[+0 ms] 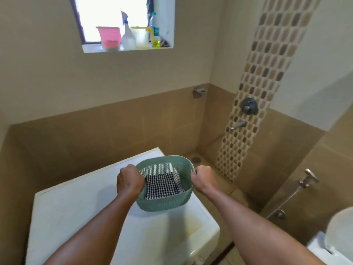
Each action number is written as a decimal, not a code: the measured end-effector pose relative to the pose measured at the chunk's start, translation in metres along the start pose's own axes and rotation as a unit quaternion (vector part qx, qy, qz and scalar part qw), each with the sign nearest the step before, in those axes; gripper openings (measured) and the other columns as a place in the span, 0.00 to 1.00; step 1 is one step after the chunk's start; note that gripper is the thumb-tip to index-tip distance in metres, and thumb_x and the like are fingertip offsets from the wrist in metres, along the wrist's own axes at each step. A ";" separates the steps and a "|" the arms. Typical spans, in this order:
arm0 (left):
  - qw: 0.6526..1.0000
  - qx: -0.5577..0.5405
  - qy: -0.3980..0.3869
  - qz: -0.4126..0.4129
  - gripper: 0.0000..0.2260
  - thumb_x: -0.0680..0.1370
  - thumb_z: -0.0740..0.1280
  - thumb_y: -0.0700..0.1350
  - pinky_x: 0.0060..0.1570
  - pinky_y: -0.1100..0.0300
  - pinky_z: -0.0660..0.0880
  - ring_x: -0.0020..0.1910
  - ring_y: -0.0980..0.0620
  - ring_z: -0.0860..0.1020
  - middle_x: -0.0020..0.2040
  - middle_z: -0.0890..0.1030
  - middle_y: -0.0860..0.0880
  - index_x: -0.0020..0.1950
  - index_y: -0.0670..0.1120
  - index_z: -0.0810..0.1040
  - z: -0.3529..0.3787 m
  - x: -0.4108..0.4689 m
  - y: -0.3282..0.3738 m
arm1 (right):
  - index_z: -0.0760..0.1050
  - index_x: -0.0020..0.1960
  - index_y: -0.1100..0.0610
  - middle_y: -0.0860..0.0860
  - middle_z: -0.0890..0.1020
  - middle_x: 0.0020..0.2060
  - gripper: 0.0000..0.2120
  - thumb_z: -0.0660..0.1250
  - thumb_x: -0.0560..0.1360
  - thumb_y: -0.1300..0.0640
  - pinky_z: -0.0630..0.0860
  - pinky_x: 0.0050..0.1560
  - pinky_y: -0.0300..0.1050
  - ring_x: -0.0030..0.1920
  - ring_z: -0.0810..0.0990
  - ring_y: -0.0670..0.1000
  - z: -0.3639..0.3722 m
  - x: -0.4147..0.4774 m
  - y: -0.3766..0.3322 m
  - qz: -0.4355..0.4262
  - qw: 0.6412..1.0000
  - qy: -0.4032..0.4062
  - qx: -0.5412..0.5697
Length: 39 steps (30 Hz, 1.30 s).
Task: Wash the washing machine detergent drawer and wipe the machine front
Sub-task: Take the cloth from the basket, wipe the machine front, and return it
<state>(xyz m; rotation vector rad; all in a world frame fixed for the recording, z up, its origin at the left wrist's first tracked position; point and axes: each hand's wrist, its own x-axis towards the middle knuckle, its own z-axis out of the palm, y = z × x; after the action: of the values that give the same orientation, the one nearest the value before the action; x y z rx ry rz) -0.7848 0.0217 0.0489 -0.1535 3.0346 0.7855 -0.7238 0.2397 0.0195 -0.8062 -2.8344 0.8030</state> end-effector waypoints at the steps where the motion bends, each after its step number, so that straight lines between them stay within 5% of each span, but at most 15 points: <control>1: 1.000 -0.017 -0.001 0.013 0.05 0.75 0.64 0.34 0.36 0.55 0.71 0.41 0.40 0.77 0.48 0.82 0.37 0.47 0.37 0.79 0.001 -0.005 0.021 | 0.79 0.41 0.62 0.61 0.84 0.42 0.13 0.62 0.75 0.54 0.69 0.36 0.46 0.43 0.82 0.61 -0.019 0.002 0.013 0.011 1.000 0.015 0.011; 4: 0.997 -0.065 -0.007 0.050 0.03 0.73 0.65 0.34 0.35 0.55 0.71 0.38 0.40 0.76 0.42 0.80 0.37 0.43 0.36 0.78 0.003 -0.024 0.087 | 0.77 0.42 0.57 0.58 0.83 0.43 0.07 0.63 0.72 0.55 0.75 0.40 0.48 0.45 0.81 0.60 -0.081 0.002 0.055 0.047 0.996 0.063 0.047; 9: 0.982 -0.145 -0.028 0.115 0.03 0.74 0.66 0.34 0.35 0.55 0.72 0.38 0.42 0.78 0.34 0.76 0.43 0.41 0.36 0.79 0.017 -0.082 0.204 | 0.75 0.38 0.55 0.56 0.82 0.41 0.05 0.64 0.72 0.56 0.71 0.38 0.44 0.43 0.81 0.58 -0.186 -0.014 0.142 0.084 0.985 0.135 0.064; 15: 0.952 -0.199 -0.088 0.214 0.07 0.71 0.65 0.36 0.39 0.54 0.73 0.39 0.42 0.77 0.42 0.80 0.42 0.44 0.39 0.82 0.046 -0.180 0.327 | 0.66 0.26 0.56 0.50 0.70 0.24 0.17 0.65 0.72 0.59 0.62 0.27 0.44 0.31 0.71 0.55 -0.299 -0.069 0.259 0.150 0.960 0.223 0.079; 20: 0.909 -0.249 -0.133 0.308 0.06 0.71 0.66 0.38 0.29 0.59 0.66 0.32 0.48 0.72 0.38 0.80 0.41 0.36 0.38 0.78 0.054 -0.264 0.418 | 0.73 0.29 0.59 0.53 0.77 0.25 0.13 0.64 0.71 0.57 0.73 0.31 0.47 0.29 0.77 0.55 -0.398 -0.125 0.333 0.184 0.934 0.291 0.093; 27: 0.810 -0.368 -0.226 0.398 0.12 0.72 0.71 0.41 0.36 0.54 0.68 0.36 0.49 0.71 0.35 0.74 0.42 0.44 0.31 0.81 0.017 -0.333 0.541 | 0.79 0.36 0.59 0.55 0.83 0.32 0.08 0.65 0.68 0.55 0.78 0.33 0.49 0.31 0.80 0.54 -0.537 -0.183 0.373 0.180 0.891 0.396 0.130; 31: 0.770 -0.398 -0.257 0.426 0.07 0.72 0.72 0.42 0.39 0.49 0.76 0.36 0.46 0.75 0.39 0.77 0.43 0.38 0.39 0.78 -0.020 -0.365 0.603 | 0.78 0.36 0.59 0.55 0.80 0.28 0.07 0.65 0.72 0.58 0.74 0.26 0.41 0.25 0.76 0.52 -0.594 -0.202 0.380 0.152 0.873 0.421 0.193; 34: 0.760 -0.394 -0.268 0.443 0.07 0.75 0.70 0.41 0.50 0.41 0.81 0.40 0.44 0.79 0.44 0.79 0.42 0.45 0.37 0.78 -0.040 -0.381 0.638 | 0.79 0.42 0.61 0.55 0.78 0.27 0.08 0.67 0.74 0.57 0.73 0.28 0.41 0.24 0.75 0.52 -0.627 -0.210 0.381 0.132 0.865 0.425 0.234; 39: 0.756 -0.399 -0.262 0.448 0.15 0.73 0.71 0.44 0.51 0.37 0.81 0.46 0.40 0.82 0.50 0.80 0.39 0.53 0.35 0.77 -0.056 -0.391 0.683 | 0.79 0.45 0.65 0.57 0.80 0.31 0.11 0.66 0.75 0.55 0.74 0.29 0.42 0.25 0.75 0.51 -0.675 -0.208 0.381 0.112 0.858 0.455 0.209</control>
<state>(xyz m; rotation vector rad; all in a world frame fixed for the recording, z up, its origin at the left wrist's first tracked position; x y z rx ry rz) -0.4600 0.6252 0.4395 1.3442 1.9045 1.7181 -0.2199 0.7219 0.4161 -1.0730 -1.6826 0.7408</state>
